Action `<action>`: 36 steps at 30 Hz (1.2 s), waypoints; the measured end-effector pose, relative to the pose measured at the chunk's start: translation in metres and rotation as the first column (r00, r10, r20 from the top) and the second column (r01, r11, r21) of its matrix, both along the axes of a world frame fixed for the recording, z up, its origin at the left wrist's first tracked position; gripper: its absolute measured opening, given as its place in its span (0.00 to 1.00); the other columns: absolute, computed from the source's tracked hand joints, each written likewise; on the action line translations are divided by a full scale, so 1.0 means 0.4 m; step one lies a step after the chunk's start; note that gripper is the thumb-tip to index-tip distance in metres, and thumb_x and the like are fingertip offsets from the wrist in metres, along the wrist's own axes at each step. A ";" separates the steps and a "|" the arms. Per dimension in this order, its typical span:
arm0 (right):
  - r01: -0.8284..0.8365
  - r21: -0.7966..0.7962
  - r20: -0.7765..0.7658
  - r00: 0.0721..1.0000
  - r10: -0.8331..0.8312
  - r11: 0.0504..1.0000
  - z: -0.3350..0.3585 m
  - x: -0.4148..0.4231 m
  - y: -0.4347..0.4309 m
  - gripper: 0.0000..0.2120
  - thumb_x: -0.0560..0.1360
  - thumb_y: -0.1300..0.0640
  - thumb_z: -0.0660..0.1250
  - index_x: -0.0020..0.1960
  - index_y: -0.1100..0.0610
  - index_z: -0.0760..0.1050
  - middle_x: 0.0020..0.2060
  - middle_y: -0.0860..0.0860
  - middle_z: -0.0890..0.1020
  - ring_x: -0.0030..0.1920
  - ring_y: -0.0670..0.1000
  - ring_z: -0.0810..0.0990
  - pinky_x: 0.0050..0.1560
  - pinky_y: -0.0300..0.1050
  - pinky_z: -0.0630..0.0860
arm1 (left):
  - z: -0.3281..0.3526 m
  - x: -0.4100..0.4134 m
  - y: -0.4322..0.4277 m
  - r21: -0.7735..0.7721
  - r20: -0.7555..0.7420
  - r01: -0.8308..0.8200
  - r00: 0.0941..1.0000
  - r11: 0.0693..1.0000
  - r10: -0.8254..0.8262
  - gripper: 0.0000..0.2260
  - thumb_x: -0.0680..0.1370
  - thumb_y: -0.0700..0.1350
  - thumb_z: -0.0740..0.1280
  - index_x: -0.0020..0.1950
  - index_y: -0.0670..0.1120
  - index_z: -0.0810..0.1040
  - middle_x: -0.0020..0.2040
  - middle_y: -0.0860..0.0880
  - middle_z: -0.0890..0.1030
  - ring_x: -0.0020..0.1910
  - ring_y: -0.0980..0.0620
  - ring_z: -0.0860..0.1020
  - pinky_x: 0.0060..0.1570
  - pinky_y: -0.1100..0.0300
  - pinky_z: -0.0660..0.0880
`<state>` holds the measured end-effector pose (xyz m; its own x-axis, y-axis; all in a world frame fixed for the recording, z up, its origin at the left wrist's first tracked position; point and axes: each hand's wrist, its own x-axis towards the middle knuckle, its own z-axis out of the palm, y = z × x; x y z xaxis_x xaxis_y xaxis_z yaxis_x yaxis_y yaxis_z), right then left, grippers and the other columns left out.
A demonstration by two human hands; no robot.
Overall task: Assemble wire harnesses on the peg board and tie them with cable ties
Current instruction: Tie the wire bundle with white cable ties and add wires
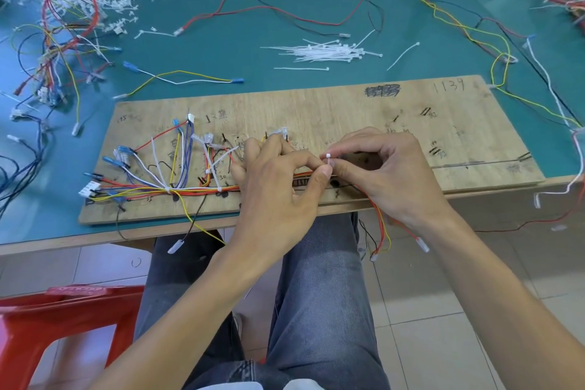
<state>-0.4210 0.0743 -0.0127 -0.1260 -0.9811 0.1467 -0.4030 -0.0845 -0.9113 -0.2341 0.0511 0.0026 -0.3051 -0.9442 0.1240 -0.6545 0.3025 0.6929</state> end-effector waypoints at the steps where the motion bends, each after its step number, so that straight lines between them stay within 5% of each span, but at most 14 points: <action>1: 0.000 -0.003 -0.002 1.000 0.000 1.000 0.000 0.001 0.000 0.05 0.74 0.59 0.80 0.49 0.55 0.89 0.47 0.49 0.87 0.51 0.49 0.85 0.57 0.54 0.81 | 0.000 0.000 0.001 -0.004 -0.008 0.001 1.000 1.000 -0.001 0.08 0.81 0.58 0.69 0.49 0.58 0.86 0.48 0.54 0.73 0.56 0.49 0.67 0.59 0.44 0.64; 36: -0.005 0.007 -0.029 1.000 0.005 1.000 -0.001 0.005 0.005 0.05 0.74 0.57 0.80 0.50 0.52 0.88 0.47 0.47 0.87 0.53 0.49 0.85 0.58 0.54 0.79 | -0.013 0.001 -0.007 -0.011 -0.032 -0.008 0.999 1.000 0.007 0.06 0.81 0.59 0.69 0.47 0.61 0.84 0.45 0.57 0.72 0.54 0.52 0.66 0.48 0.54 0.54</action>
<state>-0.4190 0.0763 -0.0132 -0.1171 -0.9827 0.1437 -0.4292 -0.0804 -0.8996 -0.2337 0.0483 -0.0025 -0.2939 -0.9450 0.1439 -0.6346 0.3054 0.7100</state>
